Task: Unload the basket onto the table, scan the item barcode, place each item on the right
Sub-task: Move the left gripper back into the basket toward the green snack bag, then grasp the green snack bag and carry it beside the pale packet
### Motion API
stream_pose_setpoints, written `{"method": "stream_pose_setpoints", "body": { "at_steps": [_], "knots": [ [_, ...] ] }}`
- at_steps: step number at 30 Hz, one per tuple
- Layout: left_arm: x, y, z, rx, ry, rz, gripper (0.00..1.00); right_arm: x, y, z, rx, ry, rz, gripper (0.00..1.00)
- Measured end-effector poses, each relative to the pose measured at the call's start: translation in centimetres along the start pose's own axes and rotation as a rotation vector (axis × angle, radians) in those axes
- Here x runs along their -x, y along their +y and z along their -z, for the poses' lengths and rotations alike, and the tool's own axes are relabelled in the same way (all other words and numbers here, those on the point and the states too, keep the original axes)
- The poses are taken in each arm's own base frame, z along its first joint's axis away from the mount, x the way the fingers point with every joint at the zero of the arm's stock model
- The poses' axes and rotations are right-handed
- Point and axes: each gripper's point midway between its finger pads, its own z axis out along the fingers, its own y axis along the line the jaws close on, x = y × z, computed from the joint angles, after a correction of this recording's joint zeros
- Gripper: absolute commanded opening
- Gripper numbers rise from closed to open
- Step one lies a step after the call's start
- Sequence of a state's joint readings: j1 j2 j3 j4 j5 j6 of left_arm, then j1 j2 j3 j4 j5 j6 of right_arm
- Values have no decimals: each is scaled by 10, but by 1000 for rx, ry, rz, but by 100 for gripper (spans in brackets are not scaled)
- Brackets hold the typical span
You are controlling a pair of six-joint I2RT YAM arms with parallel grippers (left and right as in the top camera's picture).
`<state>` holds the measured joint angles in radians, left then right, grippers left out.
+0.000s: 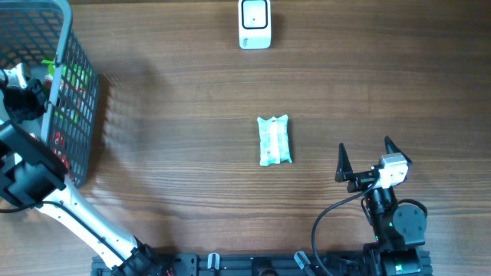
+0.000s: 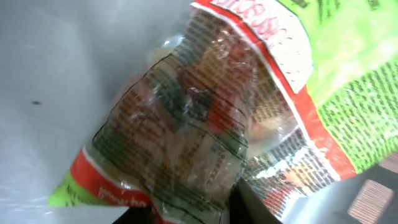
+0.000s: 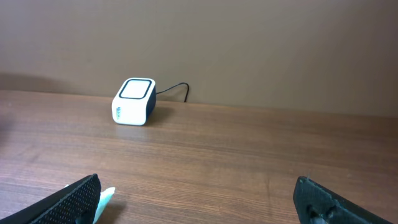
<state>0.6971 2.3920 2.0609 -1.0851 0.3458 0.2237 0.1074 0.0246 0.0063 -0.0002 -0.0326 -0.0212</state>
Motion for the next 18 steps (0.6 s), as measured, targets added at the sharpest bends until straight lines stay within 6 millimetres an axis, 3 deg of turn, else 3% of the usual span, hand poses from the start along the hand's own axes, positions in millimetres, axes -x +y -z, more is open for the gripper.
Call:
{"method": "stream_pose_setpoints", "body": {
  "at_steps": [1, 7, 11, 12, 14, 18],
  "knots": [
    [0, -2, 0, -10, 0, 2, 4, 0, 0, 0, 0, 0, 0, 100],
    [2, -10, 7, -44, -14, 7, 4, 0, 0, 0, 0, 0, 0, 100],
    [14, -19, 36, -35, -85, 30, 4, 0, 0, 0, 0, 0, 0, 100],
    [19, -22, 47, -32, -113, 30, 4, 0, 0, 0, 0, 0, 0, 100],
    [33, -35, 86, -23, -214, 24, 4, 0, 0, 0, 0, 0, 0, 100],
    [51, -71, 195, -10, -473, -5, 4, 0, 0, 0, 0, 0, 0, 100]
  ]
}}
